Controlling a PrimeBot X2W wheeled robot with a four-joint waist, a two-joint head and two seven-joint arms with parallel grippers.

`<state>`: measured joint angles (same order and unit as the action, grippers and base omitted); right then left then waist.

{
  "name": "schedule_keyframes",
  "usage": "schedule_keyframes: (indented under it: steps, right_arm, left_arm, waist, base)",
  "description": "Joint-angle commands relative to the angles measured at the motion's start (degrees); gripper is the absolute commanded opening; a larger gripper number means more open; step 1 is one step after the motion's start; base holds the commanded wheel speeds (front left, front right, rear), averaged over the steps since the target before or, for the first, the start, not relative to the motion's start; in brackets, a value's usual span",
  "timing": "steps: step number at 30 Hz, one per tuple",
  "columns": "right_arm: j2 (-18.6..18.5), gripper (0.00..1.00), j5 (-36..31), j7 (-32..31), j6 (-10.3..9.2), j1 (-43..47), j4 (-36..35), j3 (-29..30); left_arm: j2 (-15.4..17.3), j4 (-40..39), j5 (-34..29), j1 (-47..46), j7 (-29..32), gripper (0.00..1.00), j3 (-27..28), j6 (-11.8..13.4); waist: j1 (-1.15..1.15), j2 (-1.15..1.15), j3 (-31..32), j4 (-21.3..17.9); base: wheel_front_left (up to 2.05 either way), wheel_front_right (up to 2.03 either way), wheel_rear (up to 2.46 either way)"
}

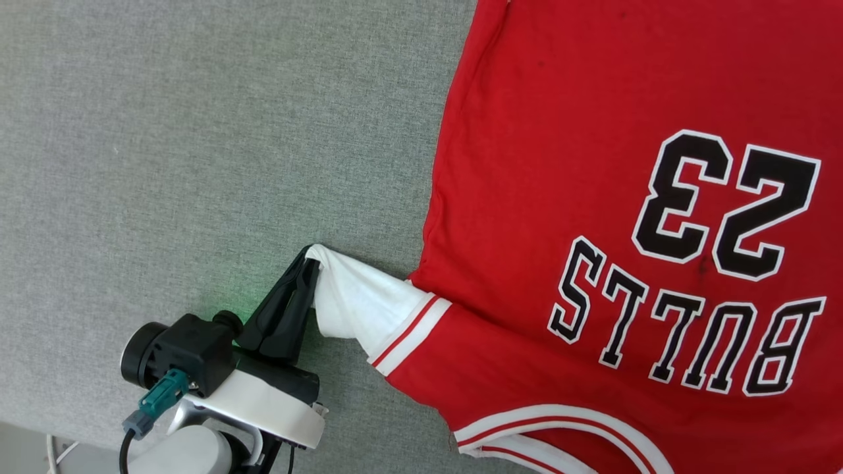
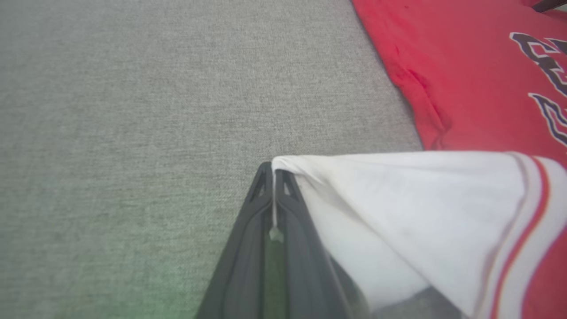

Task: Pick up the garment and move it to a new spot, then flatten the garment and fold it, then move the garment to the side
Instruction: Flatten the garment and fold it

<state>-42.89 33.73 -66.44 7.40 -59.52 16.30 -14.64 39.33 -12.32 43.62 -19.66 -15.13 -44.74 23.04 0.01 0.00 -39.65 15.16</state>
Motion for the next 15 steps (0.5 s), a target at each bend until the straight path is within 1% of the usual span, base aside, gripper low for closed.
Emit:
schedule_keyframes:
  steps: [1, 6, 8, 10, 11, 13, 14, 15]
  right_arm:
    - [1.1, 0.0, 0.0, -0.4, 0.16, 5.0, 2.0, -1.7]
    - [1.6, 0.0, 0.4, 4.8, 0.07, 1.6, 0.6, 0.2]
    - [1.0, 0.0, 1.2, 6.5, 0.08, 1.8, -0.5, -0.6]
    - [-0.5, 0.0, 2.2, 7.4, 0.07, 3.1, -1.9, -2.1]
    - [-3.8, 0.0, 4.9, 8.5, 0.08, 6.4, -5.2, -4.5]
    - [-6.5, 0.0, 7.0, 9.6, 0.07, 9.7, -7.5, -5.9]
    - [-10.3, 0.0, 9.6, 11.8, 0.07, 16.5, -11.1, -7.6]
    - [-11.5, 0.0, 10.4, 12.6, 0.07, 18.9, -12.1, -7.9]
  left_arm:
    - [0.2, 0.6, -0.1, 0.3, 0.1, 0.0, 0.0, 0.3]
    - [-0.3, 1.4, 0.3, 1.6, 0.1, 0.0, -0.3, 0.4]
    - [-0.4, 1.9, 0.3, 2.2, 0.0, 0.0, -0.5, 0.4]
    - [-0.4, 2.2, 0.7, 2.7, 0.1, 0.0, -0.5, 0.4]
    - [-0.1, 2.8, 1.2, 3.7, 0.2, 0.0, -0.6, 0.6]
    - [0.1, 3.1, 1.7, 4.6, 0.3, 0.0, -0.5, 0.8]
    - [0.6, 3.7, 2.0, 5.7, 0.3, 0.0, -0.4, 1.2]
    - [0.7, 3.9, 2.1, 6.3, 0.2, 0.0, -0.3, 1.4]
  waist:
    - [-0.01, 0.0, 0.8, -0.3]
    - [-0.01, 0.0, 5.0, -1.5]
    - [-0.01, 0.0, 7.3, -2.0]
    - [-0.01, 0.0, 9.6, -2.5]
    - [-0.01, 0.0, 12.9, -3.6]
    - [-0.01, 0.0, 14.8, -4.5]
    - [-0.01, 0.0, 17.6, -6.0]
    - [-0.01, 0.0, 18.4, -6.5]
  base:
    - [0.0, 0.0, 0.0]
    - [0.0, 0.0, 0.0]
    - [0.0, 0.0, 0.0]
    - [0.0, 0.0, 0.0]
    - [0.0, 0.0, 0.0]
    - [0.0, 0.0, 0.0]
    - [0.0, 0.0, 0.0]
    - [0.0, 0.0, 0.0]
